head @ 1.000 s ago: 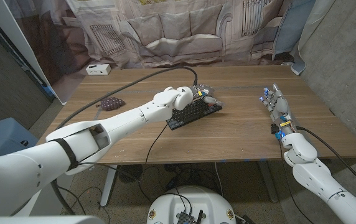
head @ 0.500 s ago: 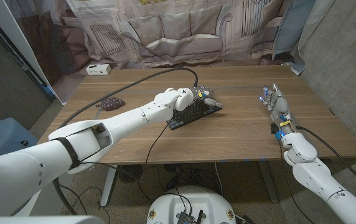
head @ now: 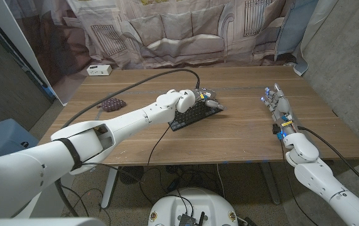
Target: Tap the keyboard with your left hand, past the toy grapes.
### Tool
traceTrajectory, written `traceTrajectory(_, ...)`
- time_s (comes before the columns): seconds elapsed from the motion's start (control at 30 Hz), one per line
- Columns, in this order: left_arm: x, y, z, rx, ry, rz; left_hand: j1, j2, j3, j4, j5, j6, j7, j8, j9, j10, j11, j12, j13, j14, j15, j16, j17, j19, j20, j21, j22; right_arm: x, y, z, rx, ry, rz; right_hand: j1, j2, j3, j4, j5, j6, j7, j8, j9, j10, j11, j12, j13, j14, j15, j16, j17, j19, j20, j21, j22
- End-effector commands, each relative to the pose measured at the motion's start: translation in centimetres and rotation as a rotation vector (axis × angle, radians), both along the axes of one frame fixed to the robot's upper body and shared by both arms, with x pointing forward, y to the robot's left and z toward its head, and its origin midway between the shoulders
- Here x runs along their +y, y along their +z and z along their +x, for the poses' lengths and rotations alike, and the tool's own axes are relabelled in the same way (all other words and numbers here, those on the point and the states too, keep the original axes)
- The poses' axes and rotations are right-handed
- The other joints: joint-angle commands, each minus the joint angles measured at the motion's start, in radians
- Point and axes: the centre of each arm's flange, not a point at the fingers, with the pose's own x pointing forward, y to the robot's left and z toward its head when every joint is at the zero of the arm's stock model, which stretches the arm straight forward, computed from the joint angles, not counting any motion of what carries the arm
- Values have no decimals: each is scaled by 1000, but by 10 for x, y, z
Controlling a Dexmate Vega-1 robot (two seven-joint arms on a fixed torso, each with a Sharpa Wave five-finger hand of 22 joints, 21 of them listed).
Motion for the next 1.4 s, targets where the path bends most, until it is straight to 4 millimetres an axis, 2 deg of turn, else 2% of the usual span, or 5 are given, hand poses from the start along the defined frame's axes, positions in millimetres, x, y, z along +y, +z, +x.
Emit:
traceTrajectory(0.03,2,-6,3,15,5,3,1,11,-2,-1,5,0,1,-3,1,-7,3,3,-1,4,3,4,4,1,9,-1,4,2,1,4,0,3,-2,6,8,-3,-1,3,9,-3,-2,5,8,-3,0,3,2,6,-2,2,9,1,1,2)
traceTrajectory(0.77,4,-9,2,19,6,3,2,13,-4,-2,6,9,-2,2,1,0,1,7,-1,8,5,5,4,2,10,0,4,4,1,3,2,2,-4,6,10,-5,-2,3,11,-3,-2,5,8,-4,0,3,3,7,-2,1,10,1,-3,3)
traceTrajectory(1.4,6,1,-4,-6,3,-5,3,14,-7,-2,6,9,-2,3,1,4,3,9,-1,12,5,6,4,3,9,0,4,3,4,2,1,0,-11,6,11,-6,-3,3,13,-1,-3,5,10,-3,0,3,2,7,-2,1,11,0,-5,3)
